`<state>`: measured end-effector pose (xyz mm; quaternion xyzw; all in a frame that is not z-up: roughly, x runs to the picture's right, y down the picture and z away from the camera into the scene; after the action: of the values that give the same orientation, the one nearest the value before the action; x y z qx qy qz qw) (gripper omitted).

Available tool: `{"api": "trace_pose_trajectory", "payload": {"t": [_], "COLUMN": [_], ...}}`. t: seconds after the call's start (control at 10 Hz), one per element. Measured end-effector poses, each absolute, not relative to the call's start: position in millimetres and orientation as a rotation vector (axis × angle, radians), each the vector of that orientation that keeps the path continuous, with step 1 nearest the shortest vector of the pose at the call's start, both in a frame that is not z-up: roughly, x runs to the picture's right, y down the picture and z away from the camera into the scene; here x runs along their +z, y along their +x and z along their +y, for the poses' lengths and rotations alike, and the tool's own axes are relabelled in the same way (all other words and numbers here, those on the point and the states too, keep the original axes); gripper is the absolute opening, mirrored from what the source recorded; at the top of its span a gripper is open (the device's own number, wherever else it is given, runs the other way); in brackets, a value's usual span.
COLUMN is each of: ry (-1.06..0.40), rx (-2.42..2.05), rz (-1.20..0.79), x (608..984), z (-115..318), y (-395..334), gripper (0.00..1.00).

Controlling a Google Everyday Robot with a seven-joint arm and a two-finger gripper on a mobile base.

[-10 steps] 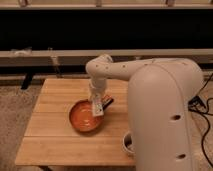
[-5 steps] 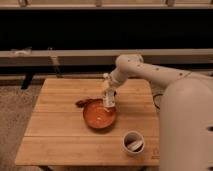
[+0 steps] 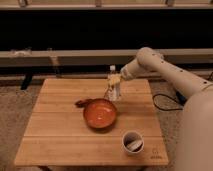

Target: Stand the bottle upright

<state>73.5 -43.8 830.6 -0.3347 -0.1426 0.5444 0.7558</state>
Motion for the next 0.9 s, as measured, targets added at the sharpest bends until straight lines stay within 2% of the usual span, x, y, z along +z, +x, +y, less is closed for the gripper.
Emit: {"api": "trace_pose_trajectory", "payload": {"t": [0.5, 0.9], "ry": [-0.584, -0.429], "rx": [1.067, 1.085], "rz": [-0.428, -0.455], "x": [849.8, 847.2], "z": [-28.9, -32.6], "y": [88.8, 114.9], "gripper": [0.0, 0.0]}}
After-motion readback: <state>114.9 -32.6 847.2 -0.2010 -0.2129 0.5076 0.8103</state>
